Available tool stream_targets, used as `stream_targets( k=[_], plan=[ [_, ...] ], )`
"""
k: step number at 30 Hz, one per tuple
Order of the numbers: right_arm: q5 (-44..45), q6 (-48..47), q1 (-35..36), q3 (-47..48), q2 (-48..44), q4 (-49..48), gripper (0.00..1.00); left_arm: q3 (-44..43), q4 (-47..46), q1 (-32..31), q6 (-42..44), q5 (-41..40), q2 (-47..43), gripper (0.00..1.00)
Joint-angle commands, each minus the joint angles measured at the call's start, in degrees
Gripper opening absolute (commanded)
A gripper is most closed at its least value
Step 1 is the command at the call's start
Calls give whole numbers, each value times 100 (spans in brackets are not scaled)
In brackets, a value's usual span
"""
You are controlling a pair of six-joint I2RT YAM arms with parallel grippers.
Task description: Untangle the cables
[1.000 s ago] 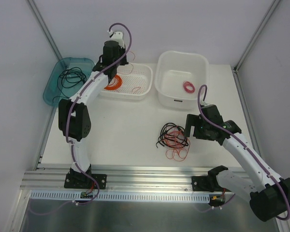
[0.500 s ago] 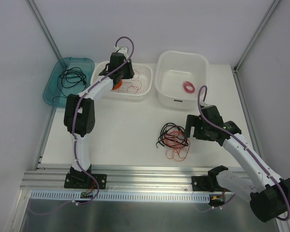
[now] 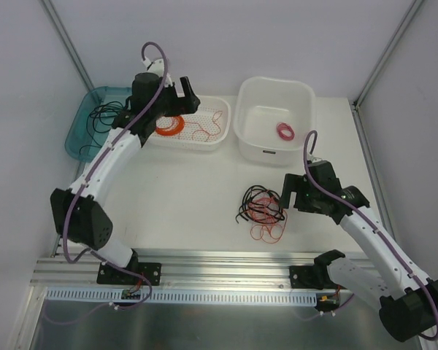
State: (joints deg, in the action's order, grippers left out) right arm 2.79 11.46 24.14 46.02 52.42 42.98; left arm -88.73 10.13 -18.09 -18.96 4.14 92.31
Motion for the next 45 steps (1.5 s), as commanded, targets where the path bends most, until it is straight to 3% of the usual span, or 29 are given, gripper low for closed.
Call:
stream_targets(
  k=[1, 4, 9, 15, 19, 25, 36, 39, 45],
  plan=[
    [90, -4, -6, 144, -136, 140, 97, 776, 367, -229, -432, 376, -757, 99],
    [161, -39, 3, 127, -110, 123, 97, 1523, 437, -554, -582, 342, -1451, 99],
    [65, 22, 3, -31, 75, -113, 100, 2700, 472, -1764, -1038, 184, -2243, 99],
    [-226, 373, 12, -269, 233, -483, 90, 3300, 472, -3093, -1698, -141, -2183, 99],
    [-226, 829, 20, -374, 277, -817, 83, 3301, 437, -3560, -2015, -388, -1876, 99],
    [-165, 1682, 47, -515, 584, -1494, 70, 2967, 411, -3869, -2129, -721, -1200, 99],
    [-217, 2325, 117, -567, 1612, -2364, 59, 2396, 332, -3887, -2059, -959, -267, 98],
    [-226, 2334, 161, -629, 1780, -2391, 52, 2237, 332, -3887, -2059, -994, 49, 97],
    [-77, 2106, 205, -665, 1255, -1874, 22, 1895, 323, -3887, -2120, -828, 726, 93]
  ],
)
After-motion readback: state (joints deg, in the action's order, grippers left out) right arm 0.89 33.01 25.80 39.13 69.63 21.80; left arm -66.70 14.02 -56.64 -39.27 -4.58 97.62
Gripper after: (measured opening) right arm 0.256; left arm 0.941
